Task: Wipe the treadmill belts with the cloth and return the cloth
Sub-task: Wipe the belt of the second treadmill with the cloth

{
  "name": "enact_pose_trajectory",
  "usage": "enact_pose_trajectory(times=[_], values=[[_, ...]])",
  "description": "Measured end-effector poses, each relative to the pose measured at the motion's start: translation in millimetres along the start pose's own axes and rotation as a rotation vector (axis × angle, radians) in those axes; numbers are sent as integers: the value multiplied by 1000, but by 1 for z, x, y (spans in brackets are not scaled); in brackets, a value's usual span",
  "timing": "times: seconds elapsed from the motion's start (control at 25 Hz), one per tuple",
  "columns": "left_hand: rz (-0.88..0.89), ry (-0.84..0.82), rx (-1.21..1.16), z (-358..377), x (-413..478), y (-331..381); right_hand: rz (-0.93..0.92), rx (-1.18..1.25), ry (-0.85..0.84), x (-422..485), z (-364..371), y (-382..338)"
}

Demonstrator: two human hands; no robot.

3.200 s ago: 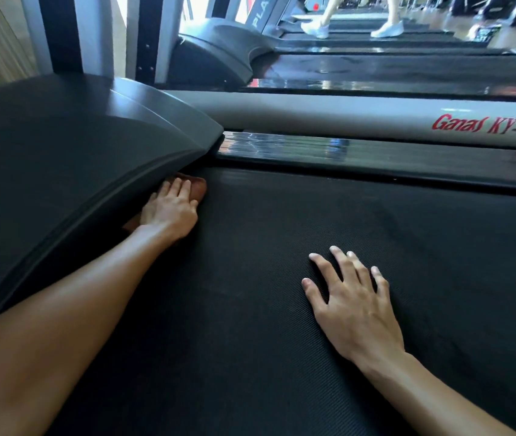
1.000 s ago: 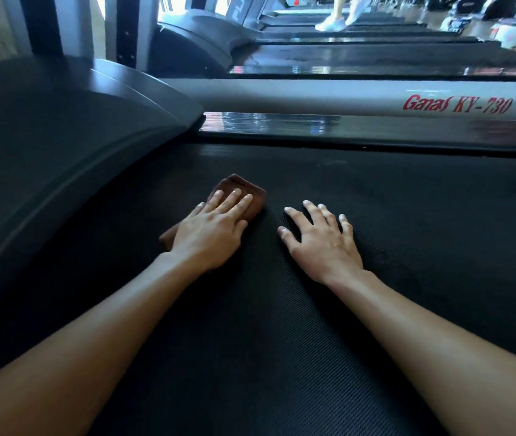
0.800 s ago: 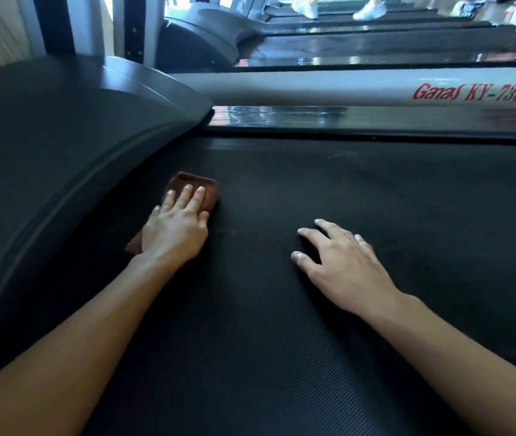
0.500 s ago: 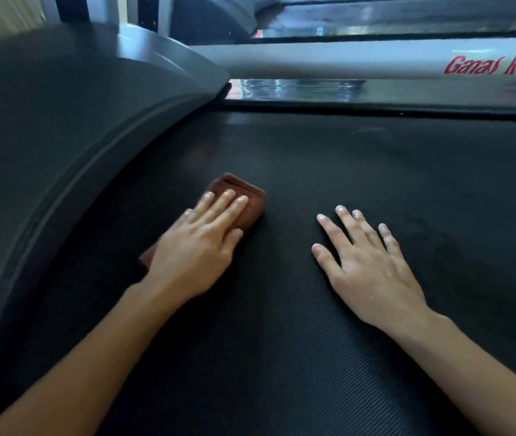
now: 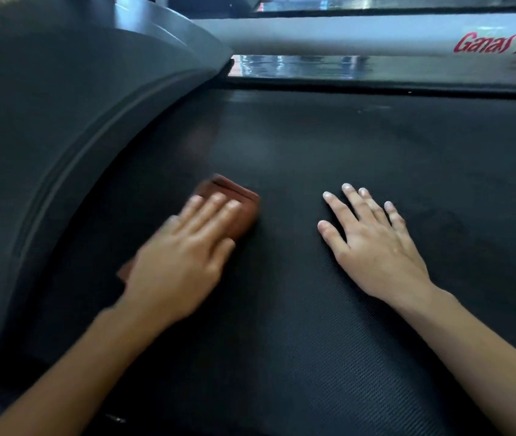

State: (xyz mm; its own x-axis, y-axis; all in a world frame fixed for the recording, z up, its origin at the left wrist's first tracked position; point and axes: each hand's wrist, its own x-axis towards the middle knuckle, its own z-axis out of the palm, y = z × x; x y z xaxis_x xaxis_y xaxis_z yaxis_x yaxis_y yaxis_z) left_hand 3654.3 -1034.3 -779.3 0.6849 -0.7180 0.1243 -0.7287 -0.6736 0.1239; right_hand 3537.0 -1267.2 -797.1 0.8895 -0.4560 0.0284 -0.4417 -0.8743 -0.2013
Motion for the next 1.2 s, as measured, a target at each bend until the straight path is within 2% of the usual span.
enact_pose_trajectory(times=[0.08, 0.12, 0.24, 0.32, 0.36, 0.48, 0.56, 0.68, 0.76, 0.8, 0.88, 0.92, 1.0, 1.08, 1.2], values=[[-218, -45, 20, -7, 5, -20, -2, 8, -4, 1, 1, 0], [-205, -28, 62, -6, 0, -11, -5, 7, -3, 1, 1, 0], [112, 17, 51, 1, -43, 56, -9, 2, 9, 0, 1, 0], [250, -15, 24, 4, -61, 66, -11, 2, 26, 0, 0, 0], [229, -21, 10, 1, -54, 53, -10, 12, 19, 0, 0, 1], [-96, -5, -12, -7, -29, -2, -14, 38, 9, 0, 0, 1], [-154, -12, 56, -6, -25, -7, -25, 41, 9, 1, 1, 1], [107, 22, 50, 0, -36, 48, -19, 97, 12, 3, 3, 6], [311, -1, -32, 1, -42, 71, -35, 304, 79, 7, -8, 1], [353, -9, -173, -6, -38, 73, -93, 455, 142, 10, -18, -7], [219, 10, -621, -20, -29, 56, -286, 666, 211, 12, -40, -35], [91, 94, -771, -24, -25, 37, -397, 716, 167, 9, -50, -50], [-123, 218, -659, -24, -15, -4, -622, 676, -17, -4, -52, -71], [-225, 106, -445, -13, -11, -32, -764, 432, -197, -22, -41, -76], [-204, -60, -204, 7, -12, -43, -785, 81, -279, -50, -34, -54]])
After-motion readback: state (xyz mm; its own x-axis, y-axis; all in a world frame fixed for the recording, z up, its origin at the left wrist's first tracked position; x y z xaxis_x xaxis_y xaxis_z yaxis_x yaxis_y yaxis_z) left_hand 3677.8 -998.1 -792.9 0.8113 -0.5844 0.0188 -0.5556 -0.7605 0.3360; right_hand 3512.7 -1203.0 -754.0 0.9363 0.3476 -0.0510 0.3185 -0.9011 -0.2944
